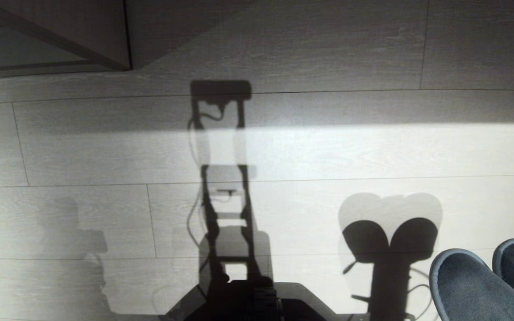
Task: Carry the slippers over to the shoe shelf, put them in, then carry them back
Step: Place the slippers into the shoe cabinet
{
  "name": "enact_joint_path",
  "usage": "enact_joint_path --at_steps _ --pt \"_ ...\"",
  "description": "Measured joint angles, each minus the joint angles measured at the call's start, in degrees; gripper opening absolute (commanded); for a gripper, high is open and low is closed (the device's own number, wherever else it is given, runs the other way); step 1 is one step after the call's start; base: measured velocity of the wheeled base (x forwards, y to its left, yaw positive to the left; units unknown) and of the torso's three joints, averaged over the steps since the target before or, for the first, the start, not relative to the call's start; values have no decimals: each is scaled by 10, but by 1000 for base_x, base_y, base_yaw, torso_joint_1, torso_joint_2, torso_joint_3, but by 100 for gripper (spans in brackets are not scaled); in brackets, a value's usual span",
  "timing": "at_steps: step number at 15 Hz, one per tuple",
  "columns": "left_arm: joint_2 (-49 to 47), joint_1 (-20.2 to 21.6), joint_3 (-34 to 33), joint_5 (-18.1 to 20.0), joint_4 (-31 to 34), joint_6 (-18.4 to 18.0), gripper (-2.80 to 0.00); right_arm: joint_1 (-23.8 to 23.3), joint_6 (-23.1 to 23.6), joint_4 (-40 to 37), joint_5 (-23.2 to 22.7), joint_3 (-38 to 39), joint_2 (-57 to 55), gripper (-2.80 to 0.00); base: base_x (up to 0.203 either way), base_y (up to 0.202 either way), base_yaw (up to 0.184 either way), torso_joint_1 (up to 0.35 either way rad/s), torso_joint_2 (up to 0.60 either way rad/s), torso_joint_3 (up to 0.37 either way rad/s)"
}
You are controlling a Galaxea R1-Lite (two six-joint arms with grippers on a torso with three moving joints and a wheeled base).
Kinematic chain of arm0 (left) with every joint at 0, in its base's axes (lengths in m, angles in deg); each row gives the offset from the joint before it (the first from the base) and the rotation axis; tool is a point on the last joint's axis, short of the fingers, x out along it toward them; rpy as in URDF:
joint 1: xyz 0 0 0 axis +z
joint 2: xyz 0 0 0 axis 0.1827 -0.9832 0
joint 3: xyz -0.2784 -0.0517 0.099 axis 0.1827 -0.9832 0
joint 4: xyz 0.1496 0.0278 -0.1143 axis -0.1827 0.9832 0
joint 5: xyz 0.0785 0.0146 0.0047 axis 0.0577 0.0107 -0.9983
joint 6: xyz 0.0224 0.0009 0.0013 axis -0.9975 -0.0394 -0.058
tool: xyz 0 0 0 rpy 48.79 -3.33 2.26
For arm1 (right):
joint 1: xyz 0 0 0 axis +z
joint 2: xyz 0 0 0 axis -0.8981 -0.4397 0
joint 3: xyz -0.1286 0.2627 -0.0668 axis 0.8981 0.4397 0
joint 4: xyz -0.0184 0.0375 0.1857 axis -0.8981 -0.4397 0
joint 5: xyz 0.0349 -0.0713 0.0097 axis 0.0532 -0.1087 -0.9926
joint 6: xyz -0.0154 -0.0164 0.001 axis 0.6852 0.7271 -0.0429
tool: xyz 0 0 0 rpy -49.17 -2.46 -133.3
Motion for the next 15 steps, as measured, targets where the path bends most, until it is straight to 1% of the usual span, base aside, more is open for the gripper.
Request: enact_joint_path --at_steps 8,15 --pt "0 0 0 -1 0 1 -280 0 0 0 0 0 0 -280 0 0 0 1 1 12" --pt "0 0 0 -1 0 1 -280 0 0 0 0 0 -1 -280 0 0 0 3 2 195"
